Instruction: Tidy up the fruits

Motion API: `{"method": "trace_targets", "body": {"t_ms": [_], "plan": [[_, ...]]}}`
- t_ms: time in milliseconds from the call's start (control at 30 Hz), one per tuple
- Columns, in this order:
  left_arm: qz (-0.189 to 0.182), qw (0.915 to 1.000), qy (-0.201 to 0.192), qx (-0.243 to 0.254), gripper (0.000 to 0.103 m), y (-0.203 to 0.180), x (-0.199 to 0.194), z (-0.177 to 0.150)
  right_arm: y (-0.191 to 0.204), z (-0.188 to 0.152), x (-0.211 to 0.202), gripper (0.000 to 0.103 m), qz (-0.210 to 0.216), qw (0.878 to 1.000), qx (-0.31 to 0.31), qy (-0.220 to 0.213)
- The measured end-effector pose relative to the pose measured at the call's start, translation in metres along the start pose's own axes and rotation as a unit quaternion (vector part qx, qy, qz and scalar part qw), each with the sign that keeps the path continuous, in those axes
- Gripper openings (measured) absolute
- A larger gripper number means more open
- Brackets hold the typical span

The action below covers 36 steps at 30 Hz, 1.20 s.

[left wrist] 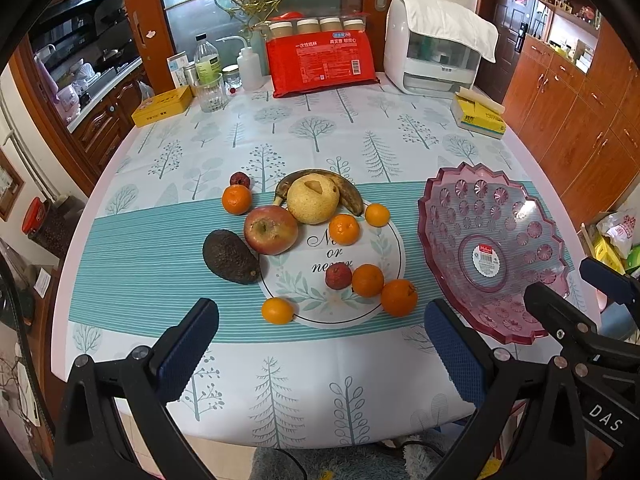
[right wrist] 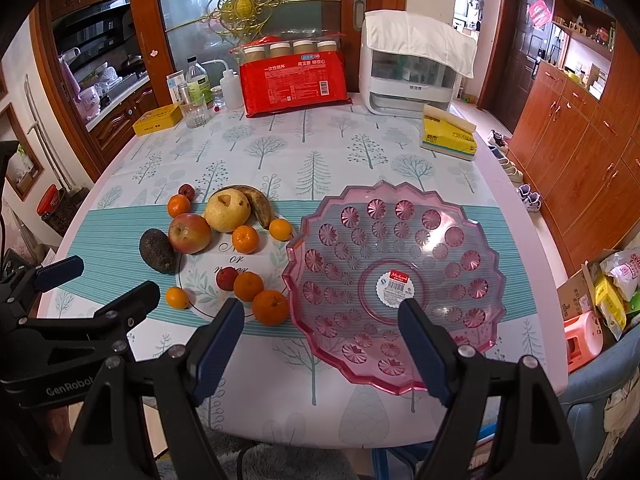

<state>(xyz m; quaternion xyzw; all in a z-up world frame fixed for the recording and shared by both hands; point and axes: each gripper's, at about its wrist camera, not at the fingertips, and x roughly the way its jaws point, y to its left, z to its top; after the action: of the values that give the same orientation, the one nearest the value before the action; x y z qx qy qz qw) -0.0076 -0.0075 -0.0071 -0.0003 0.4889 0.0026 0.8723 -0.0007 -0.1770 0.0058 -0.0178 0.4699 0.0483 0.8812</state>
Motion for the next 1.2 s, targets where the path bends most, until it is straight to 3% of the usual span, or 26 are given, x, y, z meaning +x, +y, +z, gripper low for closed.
{"method": "trace_targets", "body": {"t_ms": [1200], "plan": [[-0.002, 0.9999, 0.000, 0.010, 0.102, -0.0024, 0.0073, 0.0077, -0.0061, -0.0009, 0.0068, 0.080, -0.002, 1.000, 0.008, 0.006]]}}
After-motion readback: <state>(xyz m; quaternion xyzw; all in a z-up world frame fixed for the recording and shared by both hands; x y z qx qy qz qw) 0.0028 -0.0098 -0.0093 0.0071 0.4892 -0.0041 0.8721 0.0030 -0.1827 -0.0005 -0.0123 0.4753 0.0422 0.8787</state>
